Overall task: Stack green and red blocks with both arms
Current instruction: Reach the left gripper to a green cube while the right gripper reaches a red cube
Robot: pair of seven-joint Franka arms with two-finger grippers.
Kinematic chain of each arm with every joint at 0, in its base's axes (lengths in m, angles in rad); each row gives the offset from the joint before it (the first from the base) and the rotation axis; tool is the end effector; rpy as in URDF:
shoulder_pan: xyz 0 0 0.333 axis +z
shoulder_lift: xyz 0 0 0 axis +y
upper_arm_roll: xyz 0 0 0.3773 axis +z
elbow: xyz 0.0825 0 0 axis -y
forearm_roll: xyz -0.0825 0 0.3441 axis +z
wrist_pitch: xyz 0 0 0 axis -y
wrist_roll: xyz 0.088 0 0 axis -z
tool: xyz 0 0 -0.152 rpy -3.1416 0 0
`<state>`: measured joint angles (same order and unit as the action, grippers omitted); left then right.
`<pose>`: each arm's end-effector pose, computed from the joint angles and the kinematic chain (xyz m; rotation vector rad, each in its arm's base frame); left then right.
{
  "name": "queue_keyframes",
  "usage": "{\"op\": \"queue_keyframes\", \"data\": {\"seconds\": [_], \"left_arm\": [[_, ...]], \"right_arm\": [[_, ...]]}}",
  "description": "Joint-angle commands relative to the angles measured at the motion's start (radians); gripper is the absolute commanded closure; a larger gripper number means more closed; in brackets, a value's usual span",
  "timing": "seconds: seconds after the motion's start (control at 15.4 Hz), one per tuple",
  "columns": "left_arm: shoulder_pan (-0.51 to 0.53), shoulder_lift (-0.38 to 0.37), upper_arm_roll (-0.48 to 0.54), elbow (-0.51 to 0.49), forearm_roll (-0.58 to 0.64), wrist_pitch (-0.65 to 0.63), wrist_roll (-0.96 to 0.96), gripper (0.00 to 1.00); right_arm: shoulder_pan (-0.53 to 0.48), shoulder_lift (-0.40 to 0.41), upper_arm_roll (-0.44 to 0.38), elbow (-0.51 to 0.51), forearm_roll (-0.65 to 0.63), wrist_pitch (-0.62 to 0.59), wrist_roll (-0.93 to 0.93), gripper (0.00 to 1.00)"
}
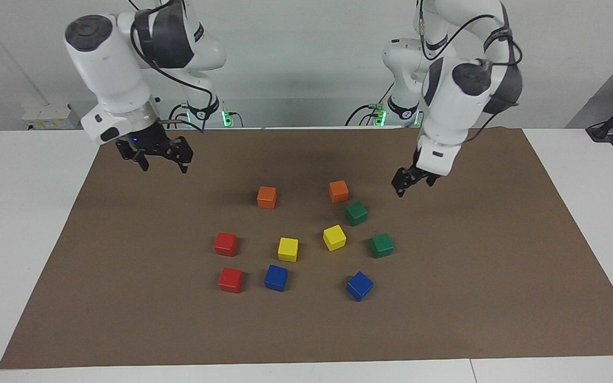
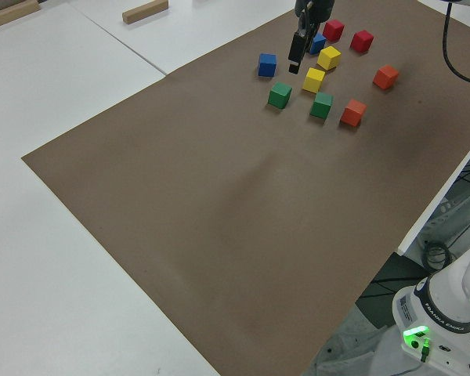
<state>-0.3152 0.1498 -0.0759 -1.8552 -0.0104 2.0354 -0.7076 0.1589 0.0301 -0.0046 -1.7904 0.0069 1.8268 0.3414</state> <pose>0.5341 -0.2191 0.4748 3.0676 0.4983 0.0241 0.5301 0.0833 0.5511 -3.1197 0.2954 -0.0071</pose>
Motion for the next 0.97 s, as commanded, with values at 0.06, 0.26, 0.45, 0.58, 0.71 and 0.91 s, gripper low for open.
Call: {"op": "queue_keyframes", "data": {"seconds": [0.06, 0.26, 0.45, 0.58, 0.71, 0.91], "left_arm": [[-0.076, 0.069, 0.019, -0.058, 0.007, 0.156, -0.209, 0.0], [-0.126, 0.138, 0.022, -0.059, 0.009, 0.213, -0.277, 0.0], [-0.145, 0.166, 0.024, -0.064, 0.024, 0.238, -0.268, 0.0], [-0.142, 0.165, 0.022, -0.081, 0.03, 0.249, -0.251, 0.0], [-0.142, 0.163, 0.022, -0.096, 0.03, 0.253, -0.247, 0.0], [-0.146, 0.162, 0.022, -0.134, 0.03, 0.293, -0.237, 0.0]], "right_arm": [[0.057, 0.111, 0.003, -0.086, -0.001, 0.222, 0.169, 0.0], [0.071, 0.194, 0.003, -0.086, -0.001, 0.333, 0.208, 0.0], [0.07, 0.229, 0.003, -0.084, 0.001, 0.364, 0.223, 0.0], [0.067, 0.264, 0.002, -0.083, 0.001, 0.399, 0.234, 0.0], [0.071, 0.293, 0.002, -0.078, -0.001, 0.41, 0.267, 0.0], [0.073, 0.33, 0.002, -0.076, -0.004, 0.448, 0.275, 0.0]]}}
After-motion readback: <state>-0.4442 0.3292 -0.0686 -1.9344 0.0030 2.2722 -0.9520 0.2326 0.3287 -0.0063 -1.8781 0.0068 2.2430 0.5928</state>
